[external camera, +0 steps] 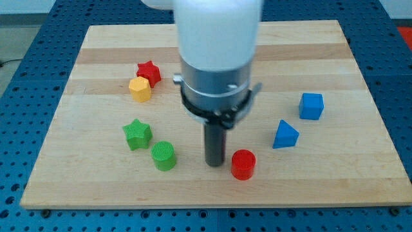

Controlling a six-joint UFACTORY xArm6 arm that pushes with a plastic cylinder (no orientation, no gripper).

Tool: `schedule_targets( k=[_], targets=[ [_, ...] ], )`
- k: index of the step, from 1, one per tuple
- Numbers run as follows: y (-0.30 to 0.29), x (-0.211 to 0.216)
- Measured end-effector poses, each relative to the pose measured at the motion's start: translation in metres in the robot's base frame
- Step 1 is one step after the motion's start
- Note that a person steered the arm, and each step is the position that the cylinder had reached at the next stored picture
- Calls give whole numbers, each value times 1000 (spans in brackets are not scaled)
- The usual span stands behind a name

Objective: Separate the red star and yellow hexagon

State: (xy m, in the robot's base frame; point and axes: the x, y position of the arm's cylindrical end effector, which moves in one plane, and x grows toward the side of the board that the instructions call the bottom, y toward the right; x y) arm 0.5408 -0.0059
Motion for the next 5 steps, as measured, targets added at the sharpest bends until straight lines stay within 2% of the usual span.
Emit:
schedule_targets(
  k=[1, 2, 3, 4, 5],
  targets=[
    [14, -77],
    [-26, -149],
    [-93, -192],
    [-171, -192],
    [-185, -192]
  ],
)
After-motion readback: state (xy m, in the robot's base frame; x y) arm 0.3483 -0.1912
